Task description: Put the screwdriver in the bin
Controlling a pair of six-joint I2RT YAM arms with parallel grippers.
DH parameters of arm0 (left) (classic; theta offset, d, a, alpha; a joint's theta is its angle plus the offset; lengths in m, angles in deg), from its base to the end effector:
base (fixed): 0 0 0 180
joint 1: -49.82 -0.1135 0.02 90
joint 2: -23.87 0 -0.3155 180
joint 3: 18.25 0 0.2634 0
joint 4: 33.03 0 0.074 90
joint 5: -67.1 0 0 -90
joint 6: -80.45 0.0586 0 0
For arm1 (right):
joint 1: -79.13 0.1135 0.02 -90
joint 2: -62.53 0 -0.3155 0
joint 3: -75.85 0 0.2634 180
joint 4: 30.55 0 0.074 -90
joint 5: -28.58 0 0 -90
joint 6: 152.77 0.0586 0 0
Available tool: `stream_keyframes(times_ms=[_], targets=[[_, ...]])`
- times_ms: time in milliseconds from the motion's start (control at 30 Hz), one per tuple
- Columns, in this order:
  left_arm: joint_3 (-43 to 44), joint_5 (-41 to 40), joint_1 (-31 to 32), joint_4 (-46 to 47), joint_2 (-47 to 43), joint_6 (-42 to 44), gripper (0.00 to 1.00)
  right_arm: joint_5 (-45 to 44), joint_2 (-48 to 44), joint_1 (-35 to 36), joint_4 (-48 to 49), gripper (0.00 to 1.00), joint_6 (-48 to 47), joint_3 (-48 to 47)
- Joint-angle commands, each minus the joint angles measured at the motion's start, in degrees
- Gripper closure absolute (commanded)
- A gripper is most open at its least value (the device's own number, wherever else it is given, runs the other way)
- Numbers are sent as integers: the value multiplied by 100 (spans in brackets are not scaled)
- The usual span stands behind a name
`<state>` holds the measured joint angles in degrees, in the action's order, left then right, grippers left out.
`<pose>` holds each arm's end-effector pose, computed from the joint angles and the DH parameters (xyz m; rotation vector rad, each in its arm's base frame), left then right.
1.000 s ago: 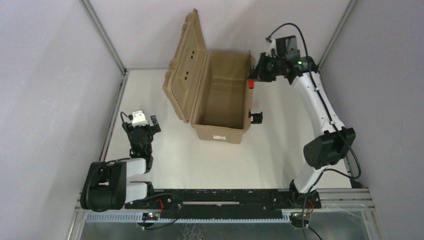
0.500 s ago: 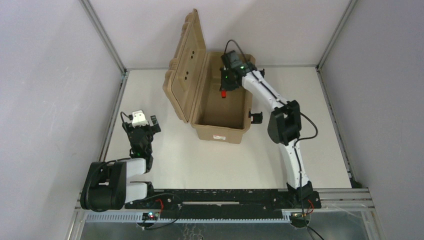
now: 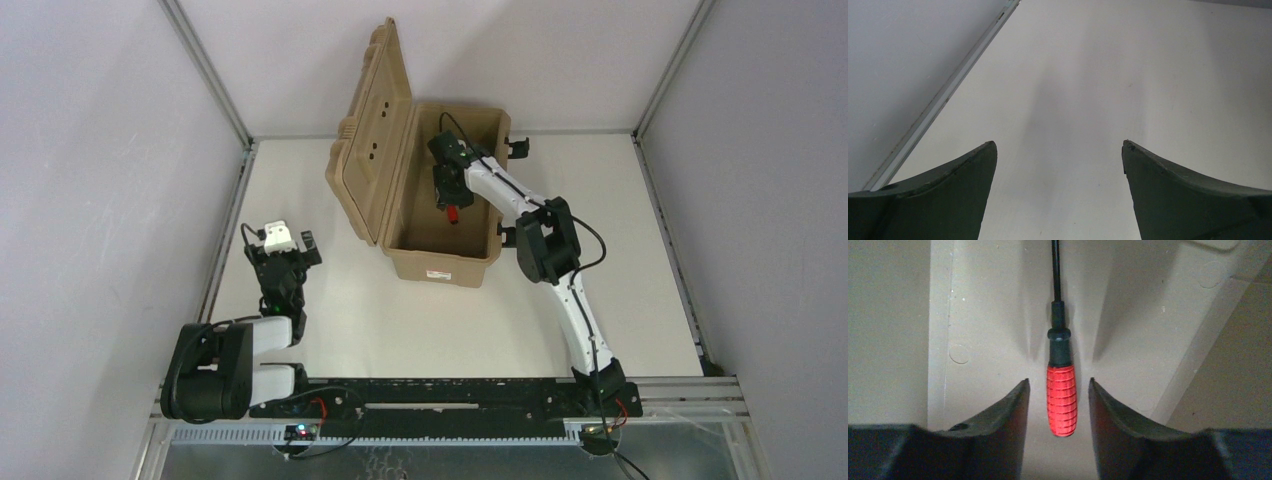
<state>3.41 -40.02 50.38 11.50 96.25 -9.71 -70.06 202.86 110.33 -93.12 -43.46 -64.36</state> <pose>0.2207 0.0151 0.1963 -0.2190 1.6653 0.2412 0.5065 0.2964 0.1971 -0.2258 2.6370 0.0935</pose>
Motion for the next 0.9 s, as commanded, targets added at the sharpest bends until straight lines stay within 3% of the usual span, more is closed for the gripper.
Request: stream_keyframes(times_ms=[0, 333, 467, 633, 867], targets=[[262, 104, -38, 278, -14, -80, 0, -63, -677, 53, 52, 41, -174, -278], [267, 104, -38, 277, -13, -80, 0, -106, -2162, 0, 99, 24, -816, -372], [264, 104, -38, 278, -18, -80, 0, -332, -2694, -235, -31, 1, -1127, -187], [261, 103, -38, 278, -18, -80, 0, -823, -3452, -974, 226, 0, -1390, 572], [260, 104, -38, 278, -13, -80, 0, -24, -4240, -2520, 745, 0, -1781, 1370]])
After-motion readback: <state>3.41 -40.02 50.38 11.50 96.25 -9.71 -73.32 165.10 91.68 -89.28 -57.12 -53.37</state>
